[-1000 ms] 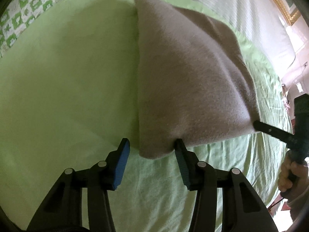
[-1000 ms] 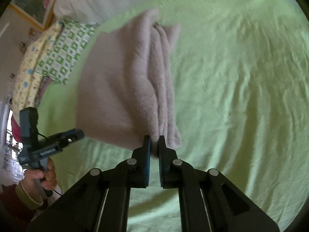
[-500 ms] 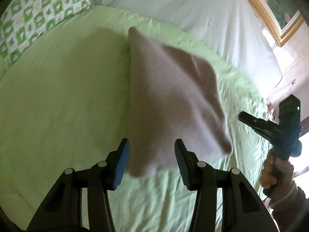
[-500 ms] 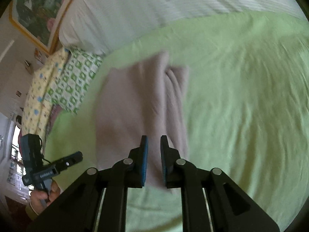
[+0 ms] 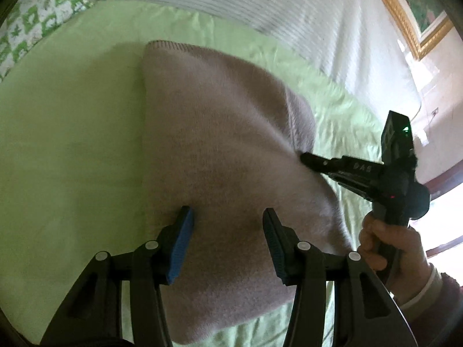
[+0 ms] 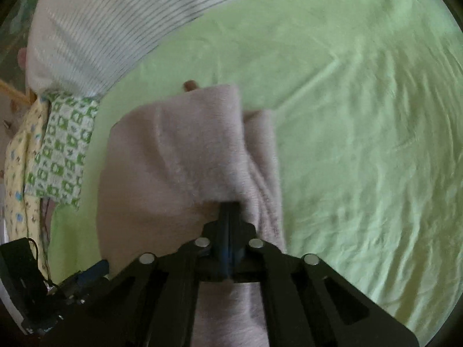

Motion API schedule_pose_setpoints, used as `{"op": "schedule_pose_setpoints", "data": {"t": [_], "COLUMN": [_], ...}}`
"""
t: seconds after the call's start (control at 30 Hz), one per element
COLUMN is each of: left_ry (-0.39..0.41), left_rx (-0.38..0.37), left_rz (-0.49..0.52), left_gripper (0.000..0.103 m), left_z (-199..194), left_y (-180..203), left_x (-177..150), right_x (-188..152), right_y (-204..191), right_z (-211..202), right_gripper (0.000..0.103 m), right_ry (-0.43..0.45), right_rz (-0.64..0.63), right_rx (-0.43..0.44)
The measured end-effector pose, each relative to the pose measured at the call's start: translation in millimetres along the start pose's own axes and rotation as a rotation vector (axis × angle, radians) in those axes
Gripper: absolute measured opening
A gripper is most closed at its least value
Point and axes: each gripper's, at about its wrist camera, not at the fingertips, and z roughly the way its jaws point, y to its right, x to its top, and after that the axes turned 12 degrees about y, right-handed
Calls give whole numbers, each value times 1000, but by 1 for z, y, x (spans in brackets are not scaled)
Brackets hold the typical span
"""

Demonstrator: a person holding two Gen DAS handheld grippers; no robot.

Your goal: Fold small clothes

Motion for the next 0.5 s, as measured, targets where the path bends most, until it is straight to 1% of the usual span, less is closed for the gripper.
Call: {"op": "schedule_pose_setpoints", "data": {"t": [0.07, 0.13, 0.2, 0.23, 0.27, 0.3, 0.33, 0.4, 0.43, 0.47, 0.5], "left_ry": [-5, -5, -4, -1, 2, 6, 8, 7, -1, -9, -19], "left_rx": [1, 3, 5, 3, -2, -4, -6, -12, -9, -1, 12], "left_rz": [15, 24, 16, 9, 0, -10, -20, -34, -35, -30, -25], "left_gripper": [51, 53, 53, 53, 53, 54, 54, 57, 58, 58, 58], "left_z": [2, 1, -2, -8, -11, -14, -18, -24, -24, -22, -19], "left_y": [0, 2, 2, 1, -1, 0, -1, -3, -3, -4, -5], "left_x": [-3, -3, 1, 1, 1, 0, -2, -9, -13, -17, -22], "right_x": [-1, 1, 2, 3, 3, 1, -4, -16, -22, -29, -36], "right_y": [6, 3, 1, 0, -2, -5, -10, -21, -24, -24, -22], "right_z": [2, 2, -2, -8, -13, -22, -31, -53, -59, -61, -60], "right_gripper": [0, 0, 0, 0, 3, 3, 3, 3, 3, 3, 3], "right_ry": [4, 8, 14, 18, 21, 29, 37, 46, 41, 24, 1], "right_rz": [31, 0, -3, -2, -9, -32, -62, -112, -130, -151, -169], "right_rx": [14, 2, 16, 32, 41, 49, 66, 128, 139, 131, 93]}}
